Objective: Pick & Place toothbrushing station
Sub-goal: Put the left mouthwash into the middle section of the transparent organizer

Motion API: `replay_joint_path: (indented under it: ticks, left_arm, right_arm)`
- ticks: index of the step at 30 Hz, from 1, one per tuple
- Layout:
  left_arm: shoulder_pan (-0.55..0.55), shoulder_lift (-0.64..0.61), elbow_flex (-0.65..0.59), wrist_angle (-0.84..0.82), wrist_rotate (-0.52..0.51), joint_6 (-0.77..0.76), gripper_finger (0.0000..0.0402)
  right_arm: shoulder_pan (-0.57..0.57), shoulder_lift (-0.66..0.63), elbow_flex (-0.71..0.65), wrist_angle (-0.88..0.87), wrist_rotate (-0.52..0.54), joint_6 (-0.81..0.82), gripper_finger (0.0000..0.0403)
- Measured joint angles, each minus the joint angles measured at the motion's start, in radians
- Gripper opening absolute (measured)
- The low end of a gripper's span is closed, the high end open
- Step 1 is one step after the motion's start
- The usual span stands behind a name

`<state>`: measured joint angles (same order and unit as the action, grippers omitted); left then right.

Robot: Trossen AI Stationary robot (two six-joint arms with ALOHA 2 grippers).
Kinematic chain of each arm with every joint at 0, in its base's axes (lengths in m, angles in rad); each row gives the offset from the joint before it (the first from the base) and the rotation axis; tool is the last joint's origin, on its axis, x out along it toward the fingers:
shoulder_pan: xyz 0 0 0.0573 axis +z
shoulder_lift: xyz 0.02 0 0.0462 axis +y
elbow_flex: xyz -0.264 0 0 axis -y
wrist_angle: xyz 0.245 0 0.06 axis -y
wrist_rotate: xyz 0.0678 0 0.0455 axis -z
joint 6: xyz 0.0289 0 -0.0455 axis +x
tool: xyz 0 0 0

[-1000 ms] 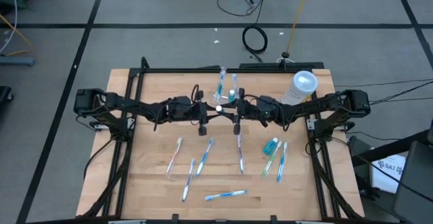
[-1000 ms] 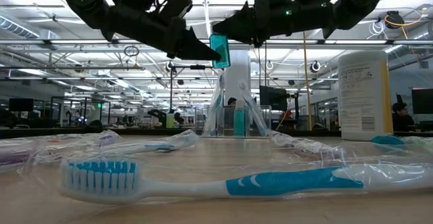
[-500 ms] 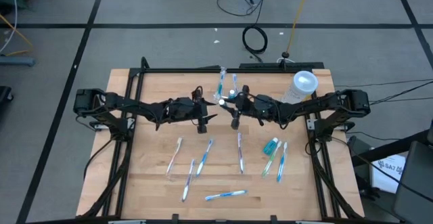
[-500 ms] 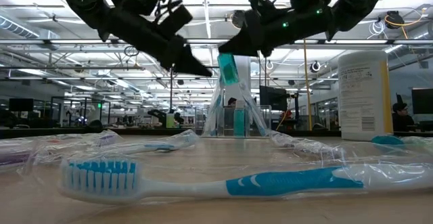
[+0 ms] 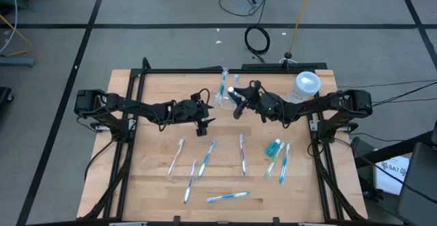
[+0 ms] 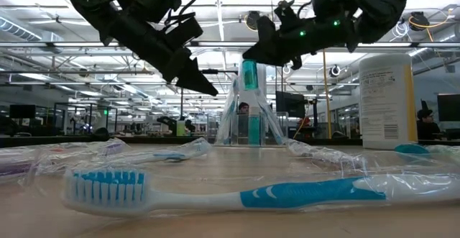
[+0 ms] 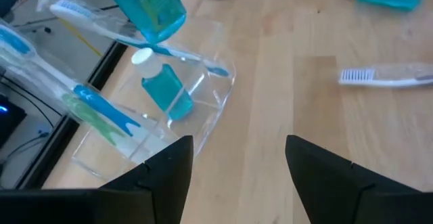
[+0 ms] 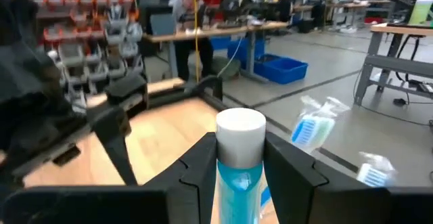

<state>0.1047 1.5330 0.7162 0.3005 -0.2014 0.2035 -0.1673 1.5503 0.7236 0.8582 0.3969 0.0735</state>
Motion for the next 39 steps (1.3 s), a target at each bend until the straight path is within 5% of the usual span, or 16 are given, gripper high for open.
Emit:
replay_joint_path:
  ticks: [6,15,39]
  left_arm:
    - [0.0,0.0,0.0,0.007,0.0,-0.003,0.0239]
    - [-0.001,0.0,0.0,0.004,0.003,-0.009,0.0239]
    - [-0.002,0.0,0.0,0.019,0.066,-0.037,0.0239]
  right_arm:
    - [-0.003,0.12,0.019,0.18,0.005,-0.006,0.01]
    - [-0.018,0.27,0.076,0.206,0.151,0.019,0.01]
    - [-0.022,0.27,0.075,0.093,0.204,0.128,0.01]
